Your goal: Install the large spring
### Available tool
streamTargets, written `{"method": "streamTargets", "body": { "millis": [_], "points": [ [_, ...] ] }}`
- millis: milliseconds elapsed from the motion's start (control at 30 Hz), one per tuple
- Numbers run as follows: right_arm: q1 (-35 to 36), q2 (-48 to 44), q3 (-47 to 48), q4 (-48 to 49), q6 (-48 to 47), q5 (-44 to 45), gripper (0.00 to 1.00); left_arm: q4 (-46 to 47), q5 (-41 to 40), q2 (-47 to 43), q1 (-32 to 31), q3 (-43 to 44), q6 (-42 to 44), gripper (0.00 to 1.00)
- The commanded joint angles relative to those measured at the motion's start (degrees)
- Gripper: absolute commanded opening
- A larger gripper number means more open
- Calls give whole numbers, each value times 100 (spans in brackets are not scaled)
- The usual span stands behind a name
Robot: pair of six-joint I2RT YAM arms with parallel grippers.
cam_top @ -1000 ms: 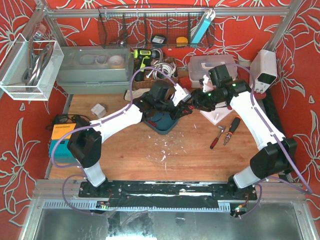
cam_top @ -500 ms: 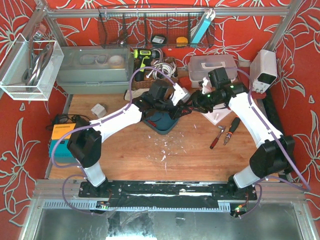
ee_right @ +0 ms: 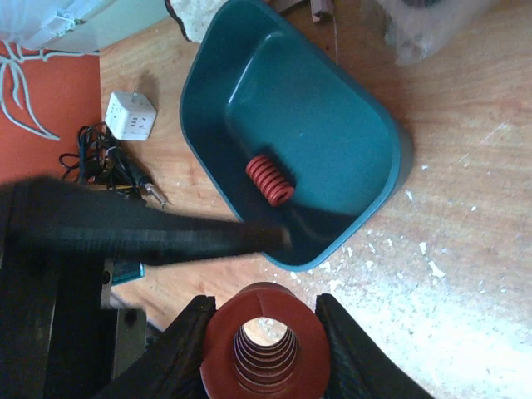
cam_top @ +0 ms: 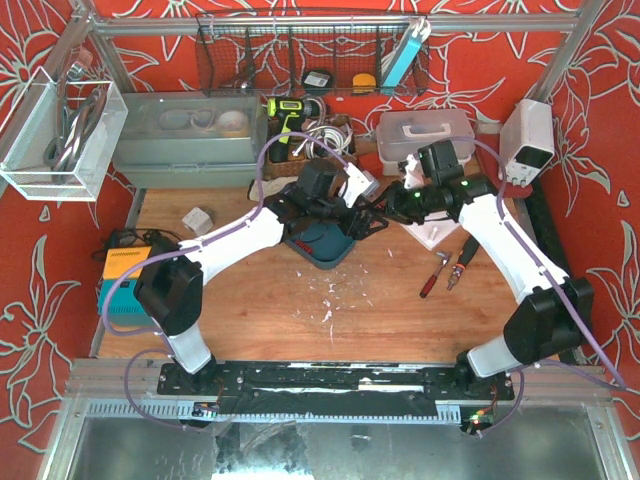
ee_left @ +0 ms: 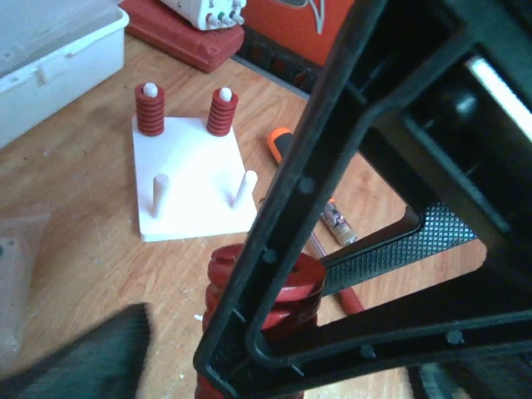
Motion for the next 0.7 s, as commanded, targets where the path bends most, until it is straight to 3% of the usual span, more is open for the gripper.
{"method": "streamTargets", "body": {
  "millis": [0,233,400,500,667],
  "points": [
    [46,-463,-67,452,-291,774,0,248,-141,-68,6,24,-434,99],
    [4,-910,-557,298,-1036,3083,0,27,-815,-135,207,-320,-1148,100],
    [-5,-1084,-1185,586,-1593,4384,0,-935,-1464,-134,447,-310,-1531,100],
    [-33,-1062,-1515,735,-1685,4792,0,-1396,-1623,-288,754,-456,-1730,100],
    [-167,-846,-1737,1256,-1595,4684,0,-1462,-1671,-625,1271,-878,-1961,100]
  ]
}}
